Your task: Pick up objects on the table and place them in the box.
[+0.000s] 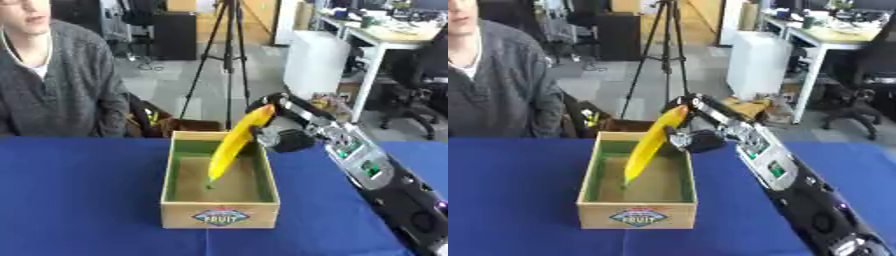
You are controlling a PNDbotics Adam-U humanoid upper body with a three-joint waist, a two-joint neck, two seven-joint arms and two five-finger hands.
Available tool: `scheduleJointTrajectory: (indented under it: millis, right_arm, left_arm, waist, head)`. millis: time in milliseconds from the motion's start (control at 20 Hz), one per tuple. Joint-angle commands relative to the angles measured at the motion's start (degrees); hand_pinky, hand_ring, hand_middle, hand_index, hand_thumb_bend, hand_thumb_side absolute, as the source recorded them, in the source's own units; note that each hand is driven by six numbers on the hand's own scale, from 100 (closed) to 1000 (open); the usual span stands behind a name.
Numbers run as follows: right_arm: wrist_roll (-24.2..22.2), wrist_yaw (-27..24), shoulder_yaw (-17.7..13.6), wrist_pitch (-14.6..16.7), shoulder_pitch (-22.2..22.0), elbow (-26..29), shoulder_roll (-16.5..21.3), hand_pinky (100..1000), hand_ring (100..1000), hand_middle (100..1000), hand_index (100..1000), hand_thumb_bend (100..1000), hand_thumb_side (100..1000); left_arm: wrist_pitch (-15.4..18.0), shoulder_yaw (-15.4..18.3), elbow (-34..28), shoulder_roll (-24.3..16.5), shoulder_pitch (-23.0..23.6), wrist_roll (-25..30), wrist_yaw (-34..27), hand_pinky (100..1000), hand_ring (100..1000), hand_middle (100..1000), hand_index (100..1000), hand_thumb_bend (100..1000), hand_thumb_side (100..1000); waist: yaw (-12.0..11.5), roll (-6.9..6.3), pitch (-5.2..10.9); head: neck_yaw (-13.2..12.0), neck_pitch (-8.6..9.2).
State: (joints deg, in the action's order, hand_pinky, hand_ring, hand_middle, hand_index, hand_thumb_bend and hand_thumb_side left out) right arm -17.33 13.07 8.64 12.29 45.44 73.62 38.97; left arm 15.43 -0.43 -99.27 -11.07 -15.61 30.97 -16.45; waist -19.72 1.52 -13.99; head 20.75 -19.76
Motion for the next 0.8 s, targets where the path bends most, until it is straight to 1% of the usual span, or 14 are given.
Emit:
scheduleJointTrajectory:
  millis: [50,250,300,500,650,800]
  right_arm:
    - [-0.59,1.77,0.08,0.66,1.17,-0.89,0.13,610,586,521,756,100,273]
    - [-0.66,2.68,0.25,1.19,1.16,-1.65,-0.42,610,586,521,755,100,275]
    - [-0.69,2.80,0.32,1.28,1.09,-1.78,-0.52,613,595,522,755,100,296]
    - [-1.95,5.72,1.89,2.24,0.58,-3.38,-2.51,615,600,524,758,100,292]
    - [-2.06,7.80,2.10,3.21,0.50,-4.14,-3.17,615,600,524,758,100,292]
    - [-1.87,8.50,2.06,3.72,0.51,-4.55,-3.35,615,600,524,758,100,292]
  left_arm:
    - [0.15,-0.42,-0.75,-0.13,-0.88,0.51,-0.39,714,522,494,726,265,958]
    - [0.17,-0.54,-0.69,0.03,-1.00,0.66,-0.44,714,522,494,726,265,958]
    - [0.18,-0.57,-0.69,0.07,-1.01,0.69,-0.44,714,522,493,726,265,963]
    - [0.20,-0.89,-0.69,0.54,-1.16,1.07,-0.37,714,522,493,725,266,967]
    - [0.20,-0.90,-0.66,0.63,-1.18,1.11,-0.31,714,522,493,725,266,967]
    - [0.20,-0.90,-0.66,0.65,-1.18,1.11,-0.29,714,522,493,725,266,967]
  waist:
    - [-0.35,-0.38,0.65]
    - [-0.60,-0.51,0.47]
    - [-0.68,-0.56,0.39]
    - [-1.19,-0.84,-0.49]
    - [-1.16,-0.89,-0.65]
    - [-1.16,-0.90,-0.67]
  head:
    - [0.56,0.98]
    - [0.79,1.09]
    - [0.92,1.08]
    - [1.75,1.21]
    - [1.84,1.25]
    - [1.84,1.26]
